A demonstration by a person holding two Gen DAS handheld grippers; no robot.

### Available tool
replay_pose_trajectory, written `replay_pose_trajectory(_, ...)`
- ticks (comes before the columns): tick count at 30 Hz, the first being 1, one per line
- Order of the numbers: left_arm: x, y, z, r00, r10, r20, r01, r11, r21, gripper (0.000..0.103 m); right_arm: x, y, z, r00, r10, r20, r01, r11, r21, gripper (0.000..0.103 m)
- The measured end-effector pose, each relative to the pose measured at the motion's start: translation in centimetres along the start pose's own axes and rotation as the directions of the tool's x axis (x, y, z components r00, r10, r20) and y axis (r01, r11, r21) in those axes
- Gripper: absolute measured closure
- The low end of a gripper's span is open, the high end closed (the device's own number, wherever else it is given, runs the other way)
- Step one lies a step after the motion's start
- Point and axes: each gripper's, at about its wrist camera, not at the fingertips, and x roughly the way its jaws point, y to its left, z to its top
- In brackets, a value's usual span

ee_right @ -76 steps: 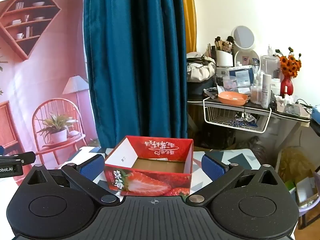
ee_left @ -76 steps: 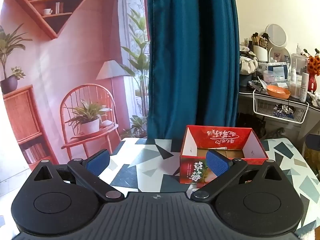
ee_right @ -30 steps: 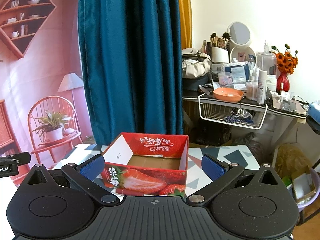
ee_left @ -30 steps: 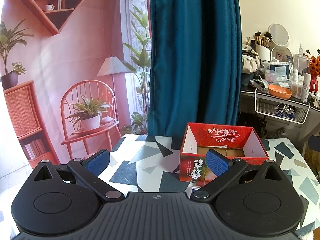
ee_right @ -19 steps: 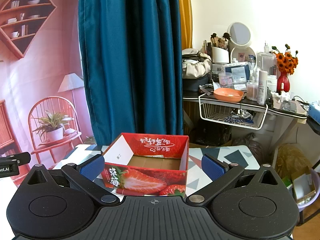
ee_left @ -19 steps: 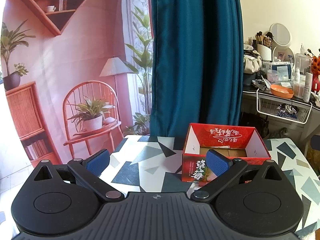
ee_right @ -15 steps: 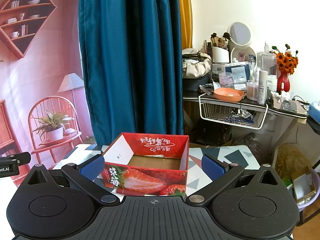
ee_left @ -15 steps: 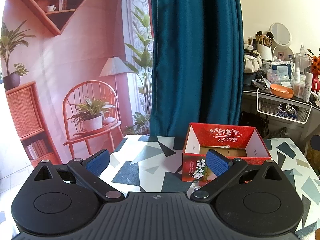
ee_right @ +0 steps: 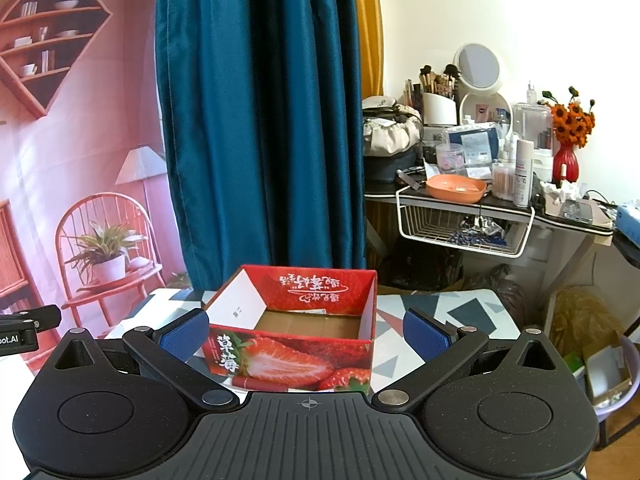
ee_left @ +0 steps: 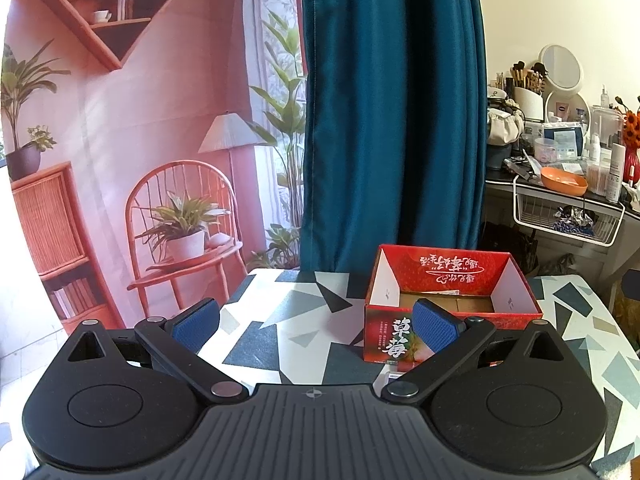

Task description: Organize rigid objects

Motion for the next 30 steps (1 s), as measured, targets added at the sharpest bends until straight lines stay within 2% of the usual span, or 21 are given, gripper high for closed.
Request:
replay_pose_trajectory(13, 0.0, -0.1, -0.1, 1.000, 0.000, -0.003, 0.000, 1.000, 0.000, 0.000, 0.0, 0.0, 0.0, 1.000, 0.000, 0.000, 0.000, 1.000, 0.001, 0.000)
replay_pose_trajectory(20, 0.1, -0.3, -0.1, 0.999, 0.016, 0.048, -0.017, 1.000, 0.017, 0.000, 0.2, -0.1, -0.1, 1.000, -0.002, 0.002, 0.002, 1.000, 0.003, 0.000)
replay_pose_trajectory(24, 1.4, -1.3, -0.6, 0.995, 0.047, 0.089, -0.054, 0.995, 0.079, 0.000, 1.2, -0.8, -1.0, 1.000, -0.012, -0.008, 0.012, 1.000, 0.021, 0.000)
replay_pose_trajectory(26, 2.9, -2.0, -1.1, 0.996, 0.050, 0.070, -0.058, 0.991, 0.117, 0.000, 2.4, -1.4, -1.7, 0.999, -0.020, -0.034, 0.021, 0.999, 0.039, 0.000)
replay_pose_trajectory(30, 6.2, -3.3, -2.2, 0.999, 0.024, -0.023, -0.019, 0.982, 0.187, 0.000, 5.5, -2.5, -3.1, 0.991, -0.030, -0.127, 0.041, 0.996, 0.082, 0.000)
